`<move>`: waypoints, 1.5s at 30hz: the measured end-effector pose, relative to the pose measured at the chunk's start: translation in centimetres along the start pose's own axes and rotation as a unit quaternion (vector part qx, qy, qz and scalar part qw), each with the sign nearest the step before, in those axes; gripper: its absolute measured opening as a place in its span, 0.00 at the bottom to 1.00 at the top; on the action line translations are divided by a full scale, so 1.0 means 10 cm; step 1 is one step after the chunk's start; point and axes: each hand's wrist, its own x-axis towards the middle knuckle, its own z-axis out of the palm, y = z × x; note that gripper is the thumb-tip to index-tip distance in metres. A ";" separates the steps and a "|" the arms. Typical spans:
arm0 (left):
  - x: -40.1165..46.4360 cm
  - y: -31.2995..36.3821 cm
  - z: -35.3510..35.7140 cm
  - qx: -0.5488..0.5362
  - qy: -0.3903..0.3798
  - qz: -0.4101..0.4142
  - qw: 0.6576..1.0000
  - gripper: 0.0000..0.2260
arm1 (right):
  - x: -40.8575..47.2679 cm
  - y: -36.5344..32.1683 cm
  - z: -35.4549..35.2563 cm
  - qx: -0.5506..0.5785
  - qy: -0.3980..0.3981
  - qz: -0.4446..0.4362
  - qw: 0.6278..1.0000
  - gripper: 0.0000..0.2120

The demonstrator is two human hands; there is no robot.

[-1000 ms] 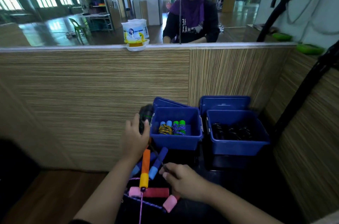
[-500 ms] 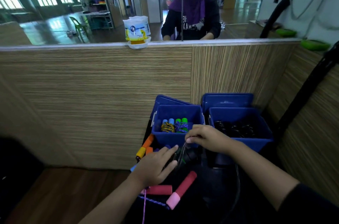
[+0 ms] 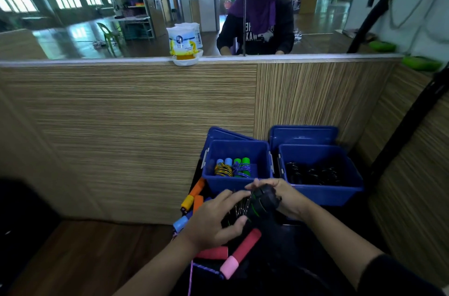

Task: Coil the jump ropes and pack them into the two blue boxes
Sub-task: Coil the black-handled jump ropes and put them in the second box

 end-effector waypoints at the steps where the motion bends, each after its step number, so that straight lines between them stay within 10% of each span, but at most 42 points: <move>1: 0.02 0.00 0.00 -0.020 0.023 -0.006 1.000 0.21 | 0.00 0.04 0.08 0.020 0.007 0.004 1.000 0.12; 5: 0.19 -0.06 -0.06 0.001 0.174 -0.072 0.982 0.19 | -0.06 0.22 0.34 -0.016 0.013 0.053 0.998 0.09; 11: 0.31 -0.50 -0.31 0.086 0.273 -0.248 0.926 0.28 | -0.24 0.46 0.47 -0.384 0.018 -0.035 0.923 0.03; 15: 0.18 -0.61 -0.21 0.205 0.157 -0.266 0.929 0.30 | -0.37 0.24 0.64 -0.503 -0.052 -0.136 0.852 0.09; 20: -0.19 -0.68 0.13 0.313 -0.004 -0.102 0.944 0.25 | -0.26 -0.16 0.48 -0.570 -0.038 -0.203 0.795 0.09; 32: -0.26 -0.04 0.20 0.156 -0.041 0.060 0.985 0.24 | -0.13 0.04 -0.23 -0.247 0.018 -0.066 0.967 0.05; 45: 0.17 -0.10 0.14 0.093 0.232 -0.172 0.953 0.23 | -0.23 0.35 0.51 -0.155 0.028 0.019 0.987 0.06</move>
